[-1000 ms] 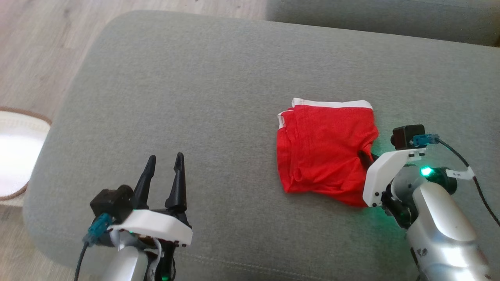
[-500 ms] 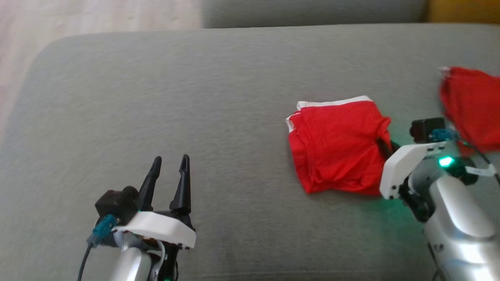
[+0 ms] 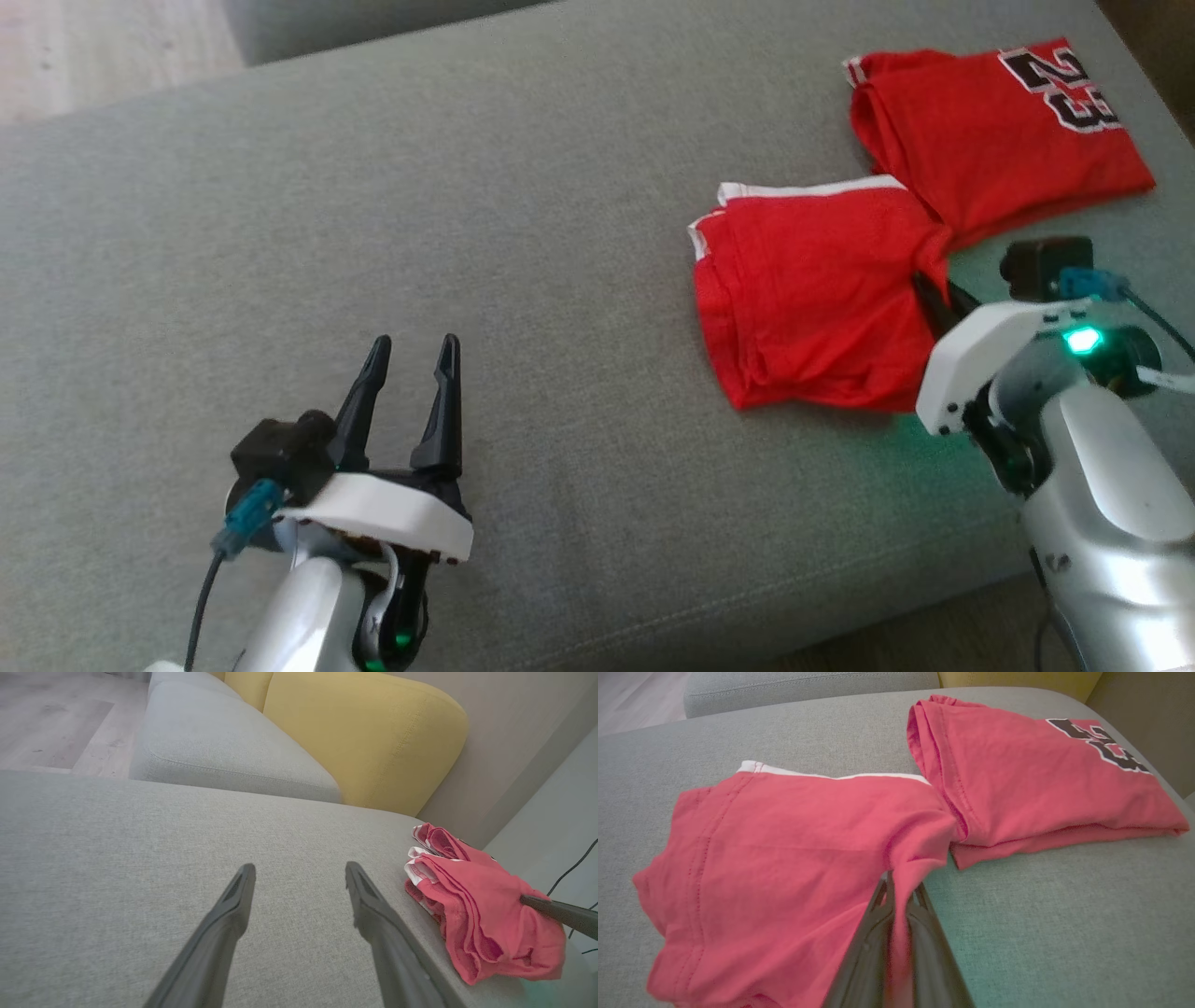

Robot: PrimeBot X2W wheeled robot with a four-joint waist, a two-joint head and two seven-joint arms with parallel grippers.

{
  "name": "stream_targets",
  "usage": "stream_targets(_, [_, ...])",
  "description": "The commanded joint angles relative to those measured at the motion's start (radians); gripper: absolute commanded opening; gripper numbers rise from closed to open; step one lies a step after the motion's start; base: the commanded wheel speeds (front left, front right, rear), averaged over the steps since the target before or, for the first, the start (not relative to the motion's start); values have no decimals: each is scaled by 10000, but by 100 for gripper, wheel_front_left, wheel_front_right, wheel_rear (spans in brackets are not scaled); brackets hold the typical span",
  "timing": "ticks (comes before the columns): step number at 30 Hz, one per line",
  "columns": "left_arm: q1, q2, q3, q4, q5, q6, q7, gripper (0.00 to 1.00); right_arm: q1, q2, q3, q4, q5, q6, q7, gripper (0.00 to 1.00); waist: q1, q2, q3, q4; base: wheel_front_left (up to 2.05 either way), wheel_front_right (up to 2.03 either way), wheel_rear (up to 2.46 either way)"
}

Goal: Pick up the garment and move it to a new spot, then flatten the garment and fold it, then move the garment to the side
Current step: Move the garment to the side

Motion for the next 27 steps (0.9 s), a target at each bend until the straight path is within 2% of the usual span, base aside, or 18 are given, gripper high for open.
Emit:
stream_targets(1, [-341, 132, 289, -311, 80, -24, -52, 100, -540, 55, 139, -312, -97, 65, -132, 0, 0, 0, 180, -150, 0, 0, 0])
stream_targets(10, [-357, 145, 278, -229, -8, 41, -44, 100, -1192, -379, 490, -125, -510, 65, -91, 0, 0, 0, 39, 637, 0, 0, 0])
stream_targets(19, [-392, 137, 309, -316, -46, 115, -83, 100, -2154, -2161, 591, -110, -916, 65, 556, 0, 0, 0, 311, 1544, 0, 0, 0])
stream_targets(27, [-491, 223, 317, -416, 6, 147, -98, 100, -2487, -3288, -782, 370, -1272, 65, 756, 0, 0, 0, 731, 2096, 0, 0, 0])
